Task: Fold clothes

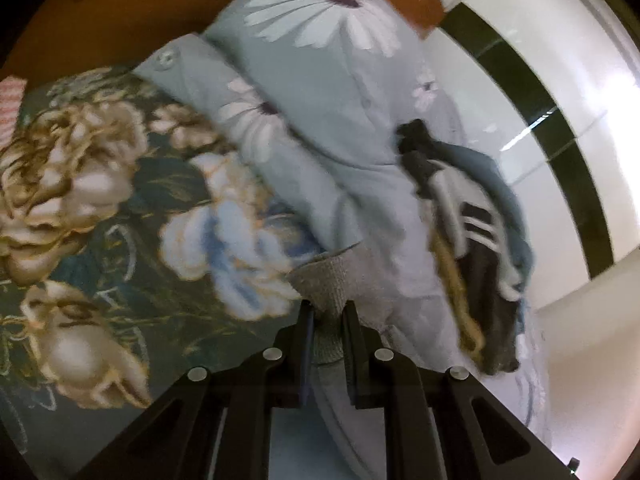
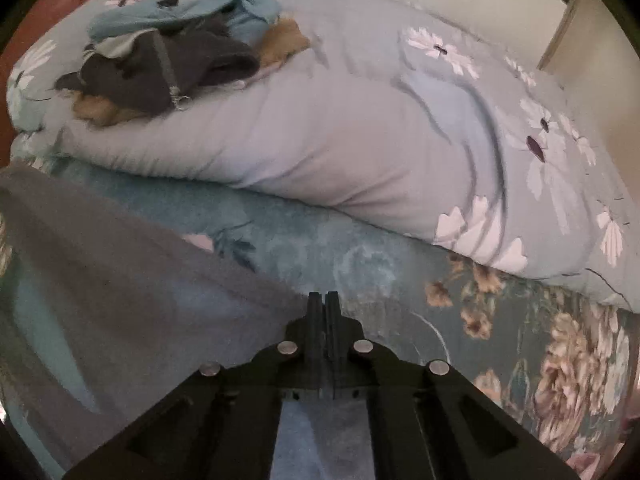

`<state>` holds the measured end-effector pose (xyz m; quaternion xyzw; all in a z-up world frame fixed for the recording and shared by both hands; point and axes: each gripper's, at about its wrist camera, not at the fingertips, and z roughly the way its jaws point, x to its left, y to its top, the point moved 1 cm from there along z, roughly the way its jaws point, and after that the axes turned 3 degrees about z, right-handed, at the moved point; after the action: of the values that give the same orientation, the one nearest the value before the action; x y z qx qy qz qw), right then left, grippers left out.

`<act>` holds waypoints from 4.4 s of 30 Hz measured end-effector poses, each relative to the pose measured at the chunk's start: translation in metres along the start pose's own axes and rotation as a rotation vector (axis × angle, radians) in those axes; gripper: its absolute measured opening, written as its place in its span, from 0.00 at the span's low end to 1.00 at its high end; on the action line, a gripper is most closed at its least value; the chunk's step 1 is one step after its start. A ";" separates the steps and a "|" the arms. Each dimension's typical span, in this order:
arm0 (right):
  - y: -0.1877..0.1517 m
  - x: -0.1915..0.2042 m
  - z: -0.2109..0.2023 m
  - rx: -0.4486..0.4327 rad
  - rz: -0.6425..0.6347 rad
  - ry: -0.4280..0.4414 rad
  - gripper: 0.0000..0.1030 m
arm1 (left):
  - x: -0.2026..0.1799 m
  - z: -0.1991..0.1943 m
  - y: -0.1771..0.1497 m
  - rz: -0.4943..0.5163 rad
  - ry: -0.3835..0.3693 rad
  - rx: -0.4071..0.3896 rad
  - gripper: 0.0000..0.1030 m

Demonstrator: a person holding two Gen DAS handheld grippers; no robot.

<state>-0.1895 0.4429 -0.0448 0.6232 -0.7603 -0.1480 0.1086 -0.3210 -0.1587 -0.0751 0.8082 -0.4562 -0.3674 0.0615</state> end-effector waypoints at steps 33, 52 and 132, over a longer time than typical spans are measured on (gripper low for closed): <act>-0.145 0.004 -0.083 0.079 0.287 0.137 0.08 | 0.135 -0.183 -0.136 -0.104 0.062 0.130 0.59; -0.364 -0.042 -0.134 0.145 0.669 0.211 0.44 | 0.182 -0.166 -0.183 -0.278 0.016 0.224 0.61; -0.103 -0.149 -0.045 -0.149 1.031 0.482 0.08 | -0.029 0.068 0.025 -0.156 0.206 0.274 0.09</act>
<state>-0.0497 0.5664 -0.0371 0.1789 -0.9071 0.0172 0.3806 -0.3919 -0.1343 -0.0979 0.8752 -0.4292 -0.2211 -0.0313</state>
